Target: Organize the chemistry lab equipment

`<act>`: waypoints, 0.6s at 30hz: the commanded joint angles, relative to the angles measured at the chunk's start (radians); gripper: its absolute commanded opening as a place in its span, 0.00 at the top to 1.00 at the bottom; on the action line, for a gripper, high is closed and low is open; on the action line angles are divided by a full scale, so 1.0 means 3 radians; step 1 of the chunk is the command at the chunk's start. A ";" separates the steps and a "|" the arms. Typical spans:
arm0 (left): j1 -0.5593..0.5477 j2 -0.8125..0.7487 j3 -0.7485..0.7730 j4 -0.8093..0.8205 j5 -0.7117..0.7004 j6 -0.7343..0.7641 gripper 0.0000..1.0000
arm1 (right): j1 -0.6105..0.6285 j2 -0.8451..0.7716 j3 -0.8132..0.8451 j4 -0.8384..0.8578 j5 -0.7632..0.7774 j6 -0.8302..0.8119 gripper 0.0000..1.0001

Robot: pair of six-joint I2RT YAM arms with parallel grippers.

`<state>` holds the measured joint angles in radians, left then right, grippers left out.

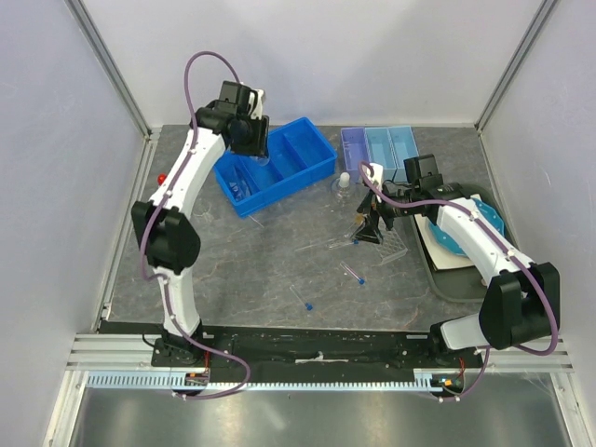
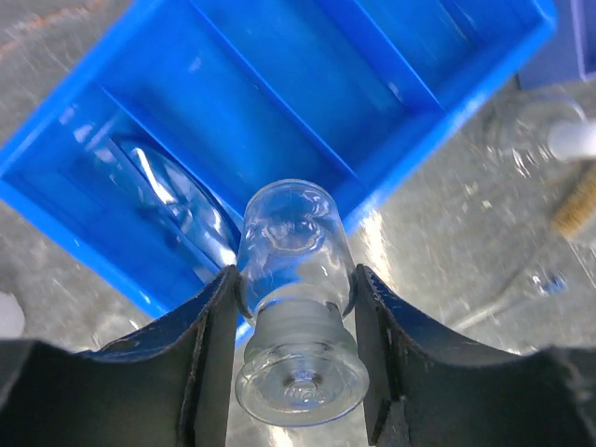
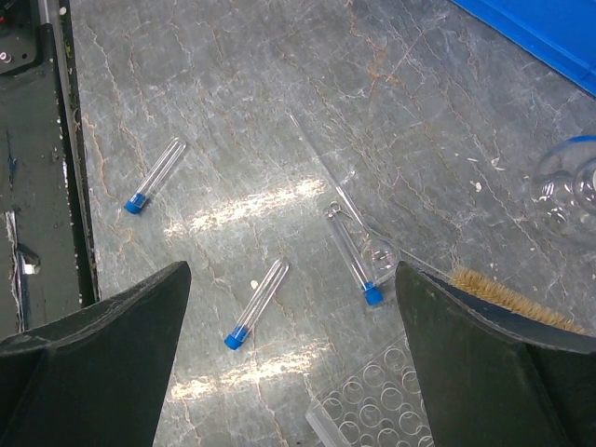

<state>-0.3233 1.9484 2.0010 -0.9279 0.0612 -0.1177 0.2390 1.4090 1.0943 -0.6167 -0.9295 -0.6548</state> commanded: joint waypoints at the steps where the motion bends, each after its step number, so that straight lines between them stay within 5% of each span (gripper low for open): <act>1: 0.0131 0.0591 0.0696 -0.0225 0.0108 0.0269 0.85 | -0.0009 0.0033 0.0039 -0.0020 -0.0179 -0.0128 0.02; 13: 0.0203 0.1318 0.1025 0.0061 -0.0065 0.0310 0.82 | -0.0009 0.0054 0.0049 -0.0061 -0.0185 -0.0195 0.02; 18: 0.0208 0.1502 0.1030 0.0153 -0.0122 0.0362 0.66 | -0.0014 0.0079 0.0049 -0.0072 -0.0190 -0.0200 0.02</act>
<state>-0.2607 2.3775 2.2532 -0.9401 0.0483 -0.0566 0.2390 1.4223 1.0943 -0.6453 -0.9440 -0.6815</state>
